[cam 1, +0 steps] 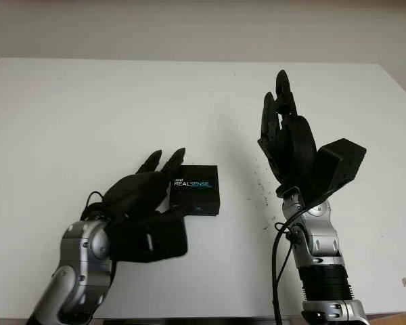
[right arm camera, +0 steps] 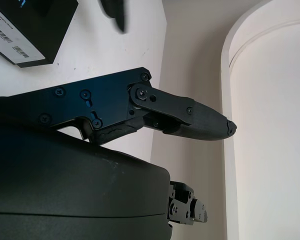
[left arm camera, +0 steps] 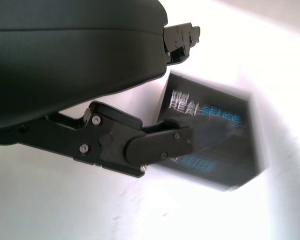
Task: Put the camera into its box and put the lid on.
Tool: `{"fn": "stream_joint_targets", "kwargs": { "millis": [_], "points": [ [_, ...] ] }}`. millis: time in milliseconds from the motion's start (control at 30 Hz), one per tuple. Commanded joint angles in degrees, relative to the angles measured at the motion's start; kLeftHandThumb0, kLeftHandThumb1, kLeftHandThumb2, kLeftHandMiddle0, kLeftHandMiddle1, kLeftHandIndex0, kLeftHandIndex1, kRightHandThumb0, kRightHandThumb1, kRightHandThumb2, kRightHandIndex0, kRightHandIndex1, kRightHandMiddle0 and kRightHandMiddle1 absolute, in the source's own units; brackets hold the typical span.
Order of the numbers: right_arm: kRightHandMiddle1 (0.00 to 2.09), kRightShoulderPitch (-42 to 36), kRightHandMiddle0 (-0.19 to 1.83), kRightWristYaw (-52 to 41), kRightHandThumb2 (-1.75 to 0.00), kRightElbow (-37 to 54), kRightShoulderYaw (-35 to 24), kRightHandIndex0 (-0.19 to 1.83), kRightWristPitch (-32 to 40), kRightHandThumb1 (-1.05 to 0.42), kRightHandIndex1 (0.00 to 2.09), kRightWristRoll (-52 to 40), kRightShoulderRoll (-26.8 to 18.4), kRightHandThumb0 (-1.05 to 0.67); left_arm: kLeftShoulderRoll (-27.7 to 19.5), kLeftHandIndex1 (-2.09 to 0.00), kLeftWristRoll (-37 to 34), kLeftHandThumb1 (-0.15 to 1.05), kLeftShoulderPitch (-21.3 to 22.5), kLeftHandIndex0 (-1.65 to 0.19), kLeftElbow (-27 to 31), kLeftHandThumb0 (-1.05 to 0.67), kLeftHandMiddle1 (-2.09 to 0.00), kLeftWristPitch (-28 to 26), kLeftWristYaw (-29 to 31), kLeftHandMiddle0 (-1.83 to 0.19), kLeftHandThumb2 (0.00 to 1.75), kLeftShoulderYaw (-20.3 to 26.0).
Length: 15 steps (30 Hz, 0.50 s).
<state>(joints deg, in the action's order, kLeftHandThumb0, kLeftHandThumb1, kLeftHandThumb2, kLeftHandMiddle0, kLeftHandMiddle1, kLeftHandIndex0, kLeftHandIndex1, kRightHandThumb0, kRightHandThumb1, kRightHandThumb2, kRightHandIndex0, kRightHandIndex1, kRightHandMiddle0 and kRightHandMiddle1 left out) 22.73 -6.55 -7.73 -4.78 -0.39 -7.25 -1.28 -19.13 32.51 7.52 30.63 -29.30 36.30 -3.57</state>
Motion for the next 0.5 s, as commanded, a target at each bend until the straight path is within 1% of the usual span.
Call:
{"fn": "stream_joint_targets", "kwargs": {
  "millis": [0,33,100,200,300,367,467],
  "points": [
    [0.00,0.0,-0.11,-0.5,-0.66,1.0,0.2,-0.14,0.2,-1.05,0.05,-0.2,-0.7,-0.59,2.3,0.00,-6.1,1.05,-0.6,0.19,2.7,-0.69,0.00,-1.5,-0.9,0.19,0.55,4.9],
    [0.00,0.0,-0.11,-0.6,-0.67,0.6,0.3,-0.14,0.0,-1.05,0.05,-0.1,-0.7,-0.59,2.5,0.00,-8.5,1.05,-0.7,0.19,2.9,-0.69,0.00,-0.7,-2.2,0.19,0.54,7.1],
    [0.00,0.1,-0.12,-1.0,-0.65,0.0,0.4,-0.14,0.0,-1.05,0.05,0.0,-0.7,-0.61,2.0,-0.01,-11.3,1.05,-0.5,0.18,3.1,-0.72,-0.03,0.5,-4.8,0.17,0.57,10.1],
    [0.00,0.1,-0.12,-2.0,-0.64,-1.0,0.4,-0.15,-0.4,-1.05,0.05,-0.4,-0.9,-0.63,1.7,-0.02,-16.8,1.05,0.3,0.18,1.7,-0.72,-0.04,2.0,-7.2,0.17,0.59,13.9],
    [0.01,0.0,-0.11,-2.7,-0.61,-1.7,0.3,-0.14,-0.7,-1.05,0.05,-0.7,-0.9,-0.67,1.6,-0.03,-22.0,1.05,0.5,0.18,0.0,-0.72,-0.04,2.6,-9.0,0.19,0.58,16.7],
    [0.02,-0.2,-0.11,-3.6,-0.60,-2.1,0.5,-0.14,-1.1,-1.05,0.05,-0.9,-0.8,-0.67,3.9,-0.04,-27.7,1.05,1.4,0.17,-1.4,-0.70,-0.04,2.1,-11.2,0.19,0.53,20.0],
    [0.02,-0.1,-0.10,-4.6,-0.60,-2.8,0.6,-0.14,-0.9,-1.05,0.05,-1.0,-1.1,-0.67,6.5,-0.04,-35.1,1.05,2.7,0.17,-4.0,-0.70,-0.04,1.9,-14.3,0.19,0.48,23.0]
  ]
}}
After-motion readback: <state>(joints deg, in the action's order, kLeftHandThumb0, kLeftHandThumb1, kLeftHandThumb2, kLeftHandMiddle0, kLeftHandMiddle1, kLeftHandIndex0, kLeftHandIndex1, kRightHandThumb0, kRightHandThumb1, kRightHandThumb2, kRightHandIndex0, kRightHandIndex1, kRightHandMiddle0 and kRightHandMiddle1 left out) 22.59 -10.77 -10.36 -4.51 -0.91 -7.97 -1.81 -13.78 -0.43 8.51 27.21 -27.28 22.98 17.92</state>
